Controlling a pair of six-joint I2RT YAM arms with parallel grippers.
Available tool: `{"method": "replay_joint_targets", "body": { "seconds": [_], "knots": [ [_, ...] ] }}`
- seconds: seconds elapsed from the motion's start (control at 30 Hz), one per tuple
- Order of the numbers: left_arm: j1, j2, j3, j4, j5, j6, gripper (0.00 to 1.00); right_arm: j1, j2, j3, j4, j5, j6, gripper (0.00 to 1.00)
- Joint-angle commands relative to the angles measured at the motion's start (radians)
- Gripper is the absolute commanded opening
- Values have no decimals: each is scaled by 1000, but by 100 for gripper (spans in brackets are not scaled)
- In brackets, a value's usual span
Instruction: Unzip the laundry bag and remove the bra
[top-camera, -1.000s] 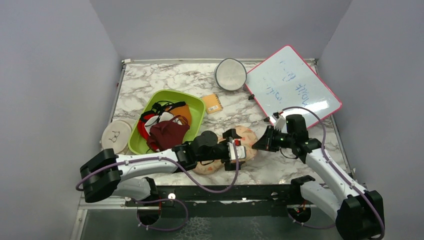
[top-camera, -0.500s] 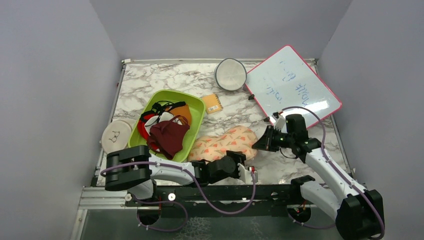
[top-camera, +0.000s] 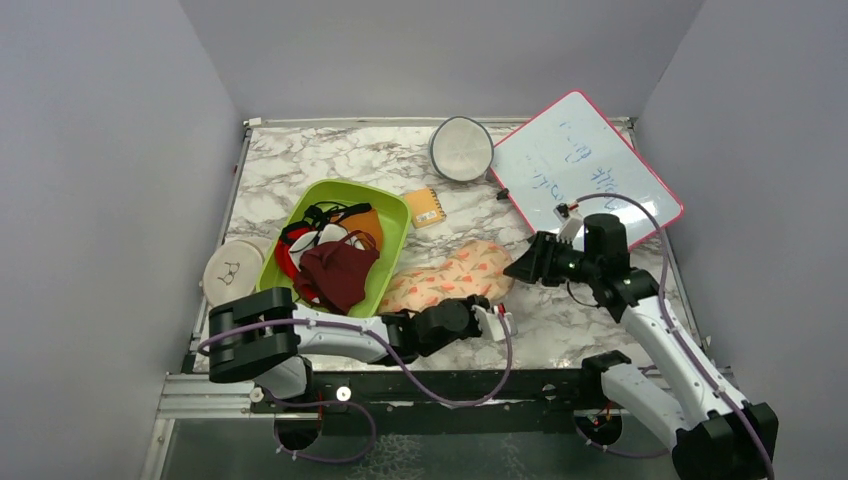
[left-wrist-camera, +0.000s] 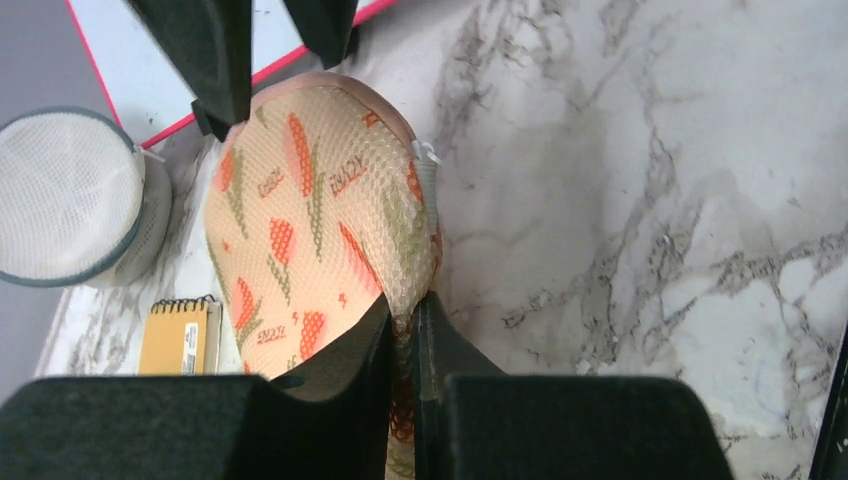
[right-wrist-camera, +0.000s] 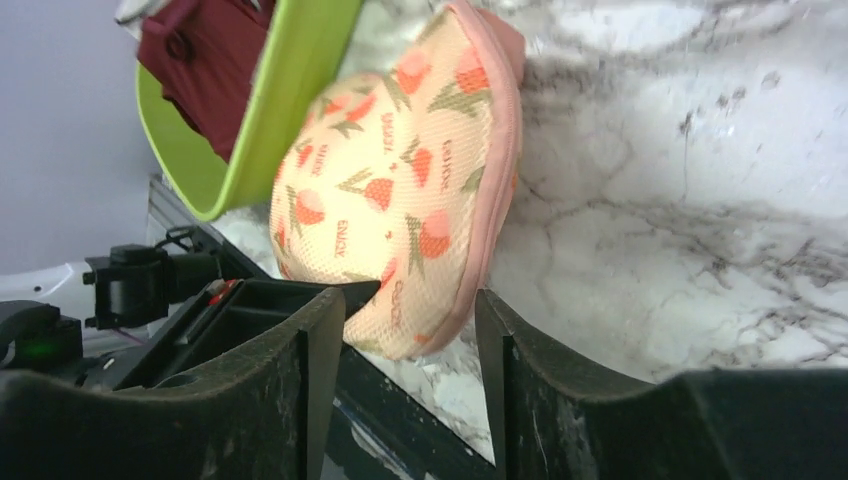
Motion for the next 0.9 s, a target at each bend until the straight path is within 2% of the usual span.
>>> {"method": "replay_joint_targets", "body": {
  "seconds": [0.0,0.1,0.23,0.33,0.4,0.43,0.53,0.63,0.73,0.87],
  "knots": [
    [74,-89,33,37,79,-165,0,1,-83,70,-21,96,-16,52],
    [132,-121,37,39,155,-243,0,1,-146,95,-3,141,-54,54],
    [201,-146,40,54,223,-339,0,1,-236,120,96,158,-240,54],
    [228,-149,41,58,243,-372,0,5,-284,86,212,113,-475,52],
    [239,-150,39,64,251,-391,0,18,-250,98,180,4,-705,51],
    [244,-148,38,66,254,-399,0,61,-229,102,153,10,-815,51],
    [263,-143,37,73,267,-425,0,235,-198,77,111,167,-1045,51],
    [282,-143,39,77,285,-448,0,316,-226,7,105,236,-1148,52],
    [290,-142,39,79,292,-459,0,322,-295,-87,156,171,-1176,51],
    [296,-143,42,79,306,-474,0,322,-383,-226,318,103,-1171,46]
  ]
}}
